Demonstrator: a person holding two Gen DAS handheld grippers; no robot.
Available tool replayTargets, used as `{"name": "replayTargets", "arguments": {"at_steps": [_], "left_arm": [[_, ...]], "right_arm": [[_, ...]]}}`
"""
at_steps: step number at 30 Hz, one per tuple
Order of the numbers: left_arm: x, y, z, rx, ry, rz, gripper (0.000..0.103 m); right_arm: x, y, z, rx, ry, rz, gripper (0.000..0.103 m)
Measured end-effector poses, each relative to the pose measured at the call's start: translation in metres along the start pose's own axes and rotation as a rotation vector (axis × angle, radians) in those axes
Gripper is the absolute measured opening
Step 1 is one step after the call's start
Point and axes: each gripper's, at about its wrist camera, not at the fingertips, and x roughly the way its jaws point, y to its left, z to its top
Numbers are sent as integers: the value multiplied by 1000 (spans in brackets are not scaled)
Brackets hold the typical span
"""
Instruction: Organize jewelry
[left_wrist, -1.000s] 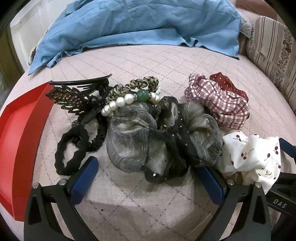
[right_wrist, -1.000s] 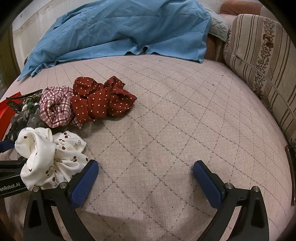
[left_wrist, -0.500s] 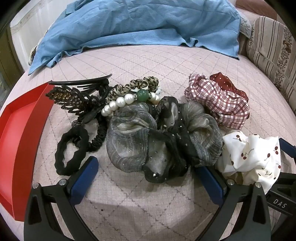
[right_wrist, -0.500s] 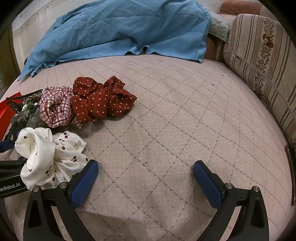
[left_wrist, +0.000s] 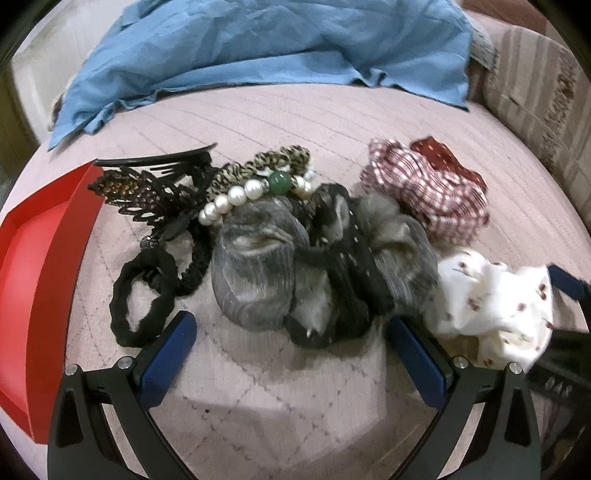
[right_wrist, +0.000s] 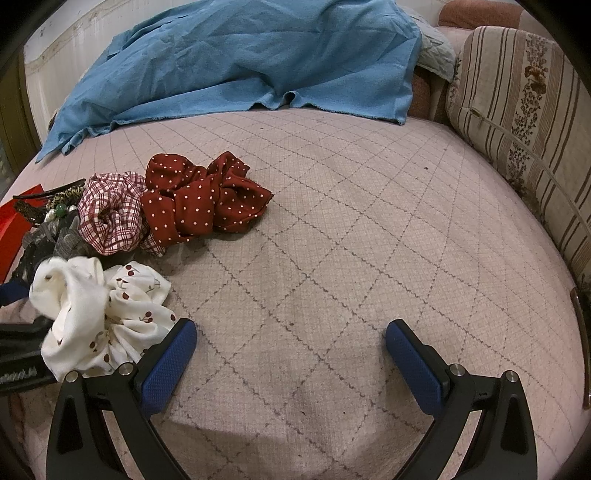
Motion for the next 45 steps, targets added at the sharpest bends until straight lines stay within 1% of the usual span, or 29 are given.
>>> {"name": "replayTargets", "arguments": {"at_steps": [2, 3, 5, 6, 9, 12, 14, 18, 20, 23, 27, 29, 31, 33, 37, 38, 42, 45], "left_arm": [[-3, 2, -3, 6, 15, -15, 103], [-5, 1, -5, 14, 21, -19, 103], [-13, 0, -14, 31, 29, -22, 103], [-17, 1, -17, 29, 31, -24, 103], [-33, 6, -32, 4, 42, -35, 103], [-53, 15, -48, -38, 27, -65, 103], [-68, 23, -57, -67, 1, -75, 103], [-97, 39, -64, -108, -79, -43, 103], [-112, 49, -66, -136, -126, -20, 103], [-135, 59, -66, -161, -205, 36, 103], [-160, 68, -67, -172, -274, 88, 103], [-170, 69, -70, -168, -302, 125, 103], [-179, 70, -74, -155, -321, 135, 103], [-188, 70, -77, -139, -332, 126, 103], [-204, 65, -83, -108, -379, 145, 103], [-210, 64, -84, -102, -392, 147, 103], [-224, 63, -87, -100, -427, 144, 103], [-228, 63, -89, -107, -425, 146, 103]], "right_arm": [[-3, -6, 0, 7, 10, 25, 103], [0, -3, 0, 3, 11, 19, 103], [-3, -6, -1, 23, 45, 43, 103], [-4, -9, -1, 25, 49, 43, 103], [-10, -6, -8, 22, 79, 30, 103], [-17, -3, -15, 16, 90, 25, 103], [-24, -2, -22, 7, 89, 29, 103], [-35, 0, -32, 4, 72, 23, 103], [-41, 3, -38, 1, 63, 12, 103], [-52, 6, -45, 13, 58, -10, 103], [-64, 9, -52, 29, 38, -26, 103], [-75, 10, -53, 42, -2, -20, 103], [-88, 12, -54, 48, -52, -24, 103], [-107, 13, -51, 56, -137, -30, 103], [-153, 18, -47, 67, -343, -73, 103], [-161, 20, -45, 65, -371, -74, 103], [-178, 26, -35, 19, -407, -64, 103], [-188, 34, -33, -23, -417, -62, 103]]}}
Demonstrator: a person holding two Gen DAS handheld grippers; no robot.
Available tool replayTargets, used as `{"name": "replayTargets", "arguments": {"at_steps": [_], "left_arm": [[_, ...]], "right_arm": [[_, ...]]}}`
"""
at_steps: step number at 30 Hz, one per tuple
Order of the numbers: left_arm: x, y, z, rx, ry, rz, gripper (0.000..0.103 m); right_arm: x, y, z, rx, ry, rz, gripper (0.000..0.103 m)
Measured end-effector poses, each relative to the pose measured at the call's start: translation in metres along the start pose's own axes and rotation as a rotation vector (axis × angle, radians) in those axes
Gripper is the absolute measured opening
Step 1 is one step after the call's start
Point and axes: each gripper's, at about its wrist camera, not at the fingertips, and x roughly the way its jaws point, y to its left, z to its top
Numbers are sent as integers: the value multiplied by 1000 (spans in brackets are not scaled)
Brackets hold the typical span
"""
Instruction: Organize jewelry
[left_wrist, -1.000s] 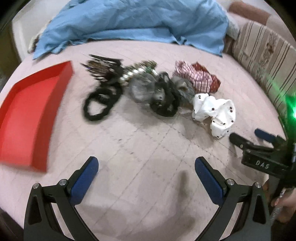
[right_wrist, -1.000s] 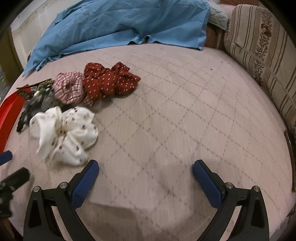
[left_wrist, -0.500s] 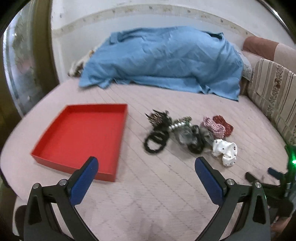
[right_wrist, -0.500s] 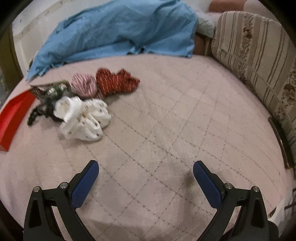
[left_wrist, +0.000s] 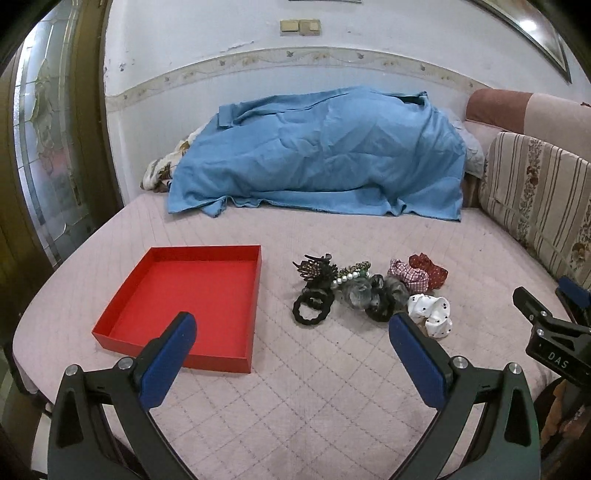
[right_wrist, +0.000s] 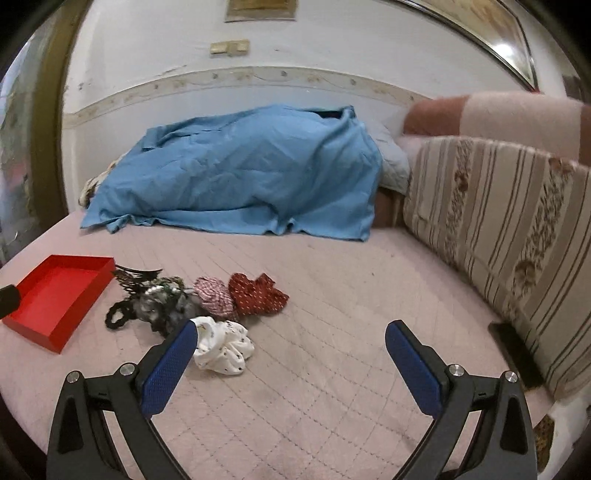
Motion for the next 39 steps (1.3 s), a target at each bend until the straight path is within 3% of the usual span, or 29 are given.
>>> {"name": "replayTargets", "arguments": {"at_steps": [11, 22, 32, 36, 39], "left_arm": [[27, 4, -20, -21, 159, -54, 103], [42, -14, -24, 50, 205, -40, 103], [57, 2, -24, -40, 257, -56, 103], [58, -1, -22, -27, 262, -72, 84], [62, -3, -23, -19, 279, -80, 81]], "right_arm": [[2, 11, -6, -12, 65, 65, 103], [25, 6, -19, 23, 149, 85, 103], [43, 2, -30, 42, 211, 112, 103], [48, 2, -32, 48, 222, 119, 103], [52, 3, -33, 55, 236, 128, 103]]}}
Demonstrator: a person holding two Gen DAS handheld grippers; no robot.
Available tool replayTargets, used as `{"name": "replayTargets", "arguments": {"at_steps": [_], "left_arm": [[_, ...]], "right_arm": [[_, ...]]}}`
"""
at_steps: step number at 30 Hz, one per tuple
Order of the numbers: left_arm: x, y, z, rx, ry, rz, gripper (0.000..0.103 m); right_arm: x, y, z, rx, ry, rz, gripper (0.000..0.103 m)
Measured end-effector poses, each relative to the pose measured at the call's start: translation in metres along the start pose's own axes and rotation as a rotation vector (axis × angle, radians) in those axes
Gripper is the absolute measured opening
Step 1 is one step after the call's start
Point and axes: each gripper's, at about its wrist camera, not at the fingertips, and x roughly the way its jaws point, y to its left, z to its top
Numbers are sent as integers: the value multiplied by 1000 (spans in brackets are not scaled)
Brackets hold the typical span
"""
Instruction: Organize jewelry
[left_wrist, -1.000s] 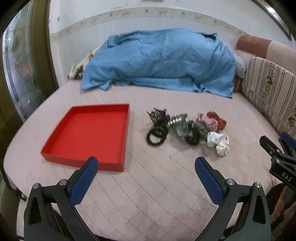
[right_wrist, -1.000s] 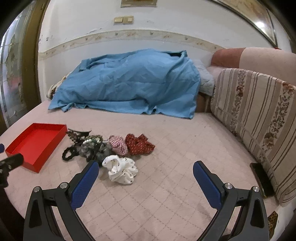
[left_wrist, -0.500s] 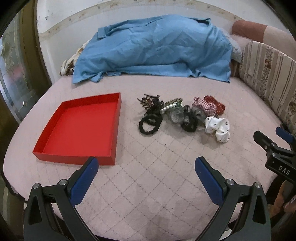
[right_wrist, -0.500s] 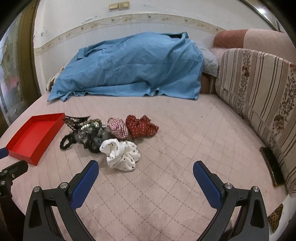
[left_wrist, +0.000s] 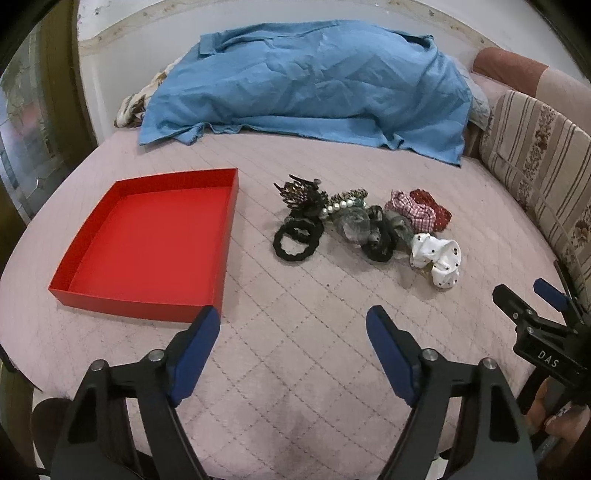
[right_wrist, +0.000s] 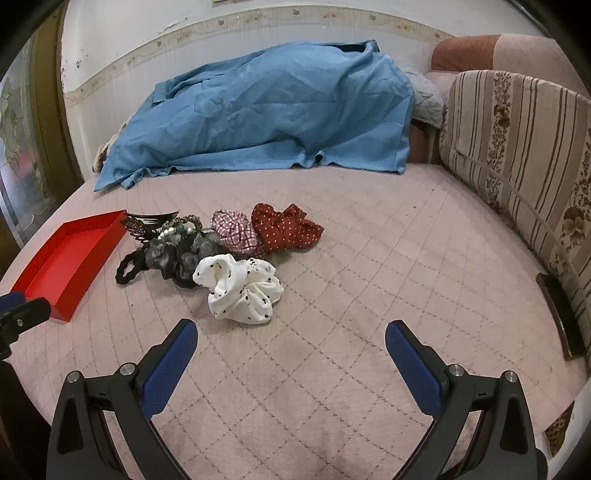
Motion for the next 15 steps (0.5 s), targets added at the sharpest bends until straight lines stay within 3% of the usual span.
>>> {"name": "replayTargets", "arguments": {"at_steps": [15], "left_arm": [[15, 7, -3, -26, 54, 24, 81]], "right_arm": [[8, 3, -3, -8, 27, 0, 103]]}}
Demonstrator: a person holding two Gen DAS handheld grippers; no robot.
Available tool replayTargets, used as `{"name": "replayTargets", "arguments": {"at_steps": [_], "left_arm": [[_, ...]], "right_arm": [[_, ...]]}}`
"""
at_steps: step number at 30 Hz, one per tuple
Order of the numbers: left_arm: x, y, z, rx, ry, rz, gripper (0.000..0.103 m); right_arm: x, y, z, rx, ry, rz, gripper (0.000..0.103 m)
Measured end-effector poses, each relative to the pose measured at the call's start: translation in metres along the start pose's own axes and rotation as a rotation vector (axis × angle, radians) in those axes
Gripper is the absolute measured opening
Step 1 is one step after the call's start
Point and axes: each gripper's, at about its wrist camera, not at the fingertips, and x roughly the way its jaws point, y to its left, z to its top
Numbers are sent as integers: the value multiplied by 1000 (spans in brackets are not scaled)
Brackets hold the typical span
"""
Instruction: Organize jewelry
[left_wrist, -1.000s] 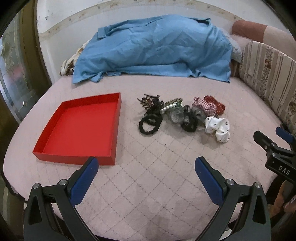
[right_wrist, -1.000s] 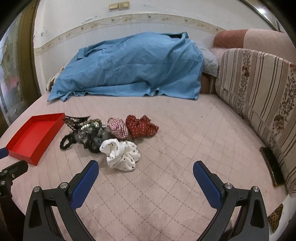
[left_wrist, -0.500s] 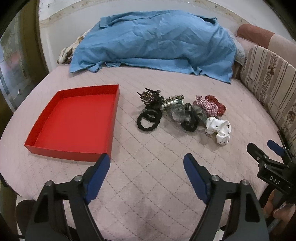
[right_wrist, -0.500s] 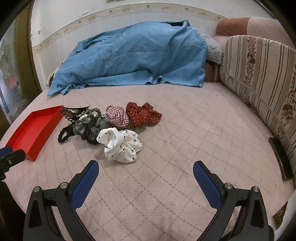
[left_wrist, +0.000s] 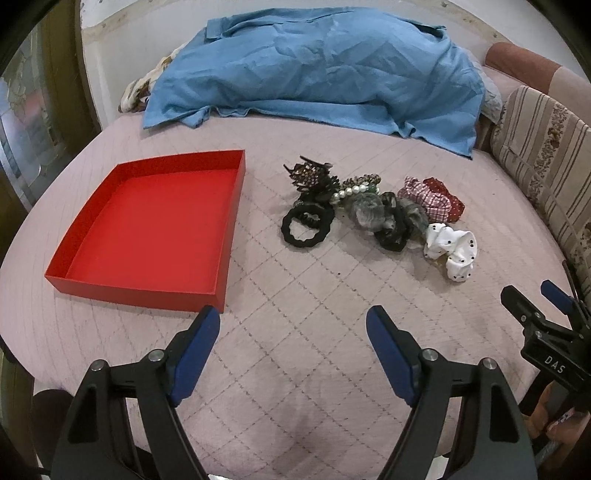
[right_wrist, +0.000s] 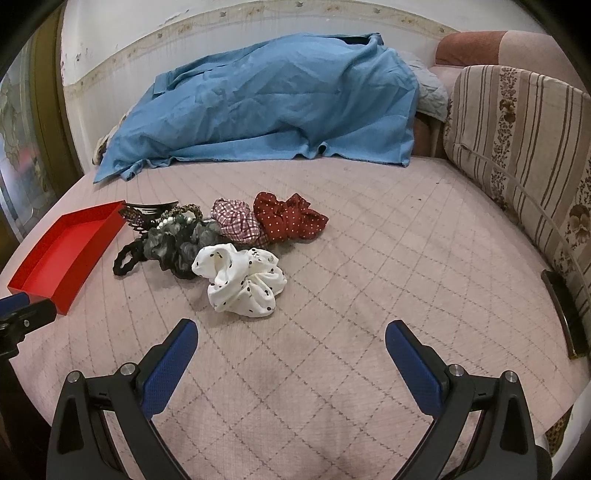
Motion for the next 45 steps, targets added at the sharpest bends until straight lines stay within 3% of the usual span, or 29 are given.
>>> {"name": "replayTargets", "arguments": {"at_steps": [25, 34, 38, 42, 45], "left_arm": [[22, 0, -2, 18, 62, 26, 81], [26, 12, 38, 46, -1, 21, 81], [44, 4, 53, 82, 9, -45, 80], [79, -2, 69, 70, 76, -95, 50], [103, -4, 74, 66, 112, -107, 43]], "right_arm": [[15, -4, -4, 21, 49, 10, 103], [22, 1, 7, 4, 50, 42, 103], [32, 8, 17, 0, 53, 74, 103], [45, 15, 25, -10, 63, 104, 103], [57, 17, 30, -7, 80, 122, 100]]}}
